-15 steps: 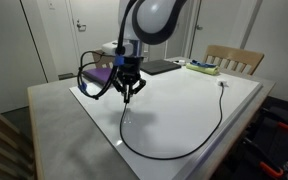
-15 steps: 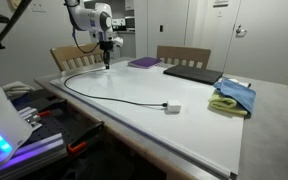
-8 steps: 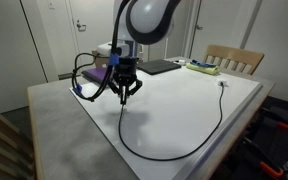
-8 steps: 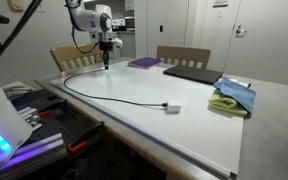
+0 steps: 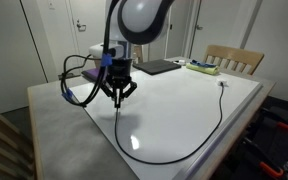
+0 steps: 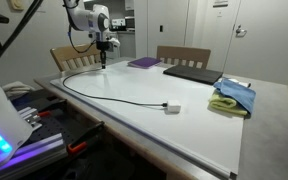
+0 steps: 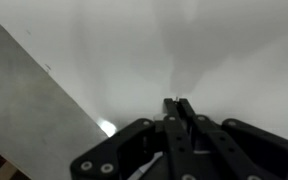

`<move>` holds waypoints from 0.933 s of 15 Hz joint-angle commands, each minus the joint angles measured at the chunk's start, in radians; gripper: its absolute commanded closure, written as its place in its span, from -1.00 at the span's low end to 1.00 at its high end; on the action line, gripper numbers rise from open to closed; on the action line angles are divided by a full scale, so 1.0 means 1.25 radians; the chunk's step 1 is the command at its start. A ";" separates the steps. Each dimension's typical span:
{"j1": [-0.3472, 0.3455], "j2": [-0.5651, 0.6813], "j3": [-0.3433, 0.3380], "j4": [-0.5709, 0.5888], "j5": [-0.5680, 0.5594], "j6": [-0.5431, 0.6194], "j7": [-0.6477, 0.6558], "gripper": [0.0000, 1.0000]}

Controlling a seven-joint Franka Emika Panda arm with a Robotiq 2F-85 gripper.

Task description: Place the charger straight across the board

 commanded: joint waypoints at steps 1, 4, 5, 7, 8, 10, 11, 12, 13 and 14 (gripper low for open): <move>0.029 0.088 0.021 0.146 0.006 -0.100 -0.136 0.96; 0.085 0.168 0.016 0.289 -0.003 -0.200 -0.239 0.96; 0.105 0.192 0.013 0.333 -0.005 -0.228 -0.273 0.96; 0.141 0.242 0.010 0.422 -0.007 -0.285 -0.345 0.96; 0.160 0.266 0.006 0.464 -0.011 -0.305 -0.382 0.96; 0.197 0.309 -0.009 0.548 -0.017 -0.318 -0.436 0.96; 0.208 0.330 -0.012 0.587 -0.010 -0.321 -0.456 0.96; 0.218 0.345 -0.018 0.621 -0.004 -0.321 -0.467 0.96; 0.223 0.359 -0.020 0.649 0.004 -0.318 -0.477 0.32; 0.228 0.368 -0.026 0.673 0.008 -0.314 -0.482 0.30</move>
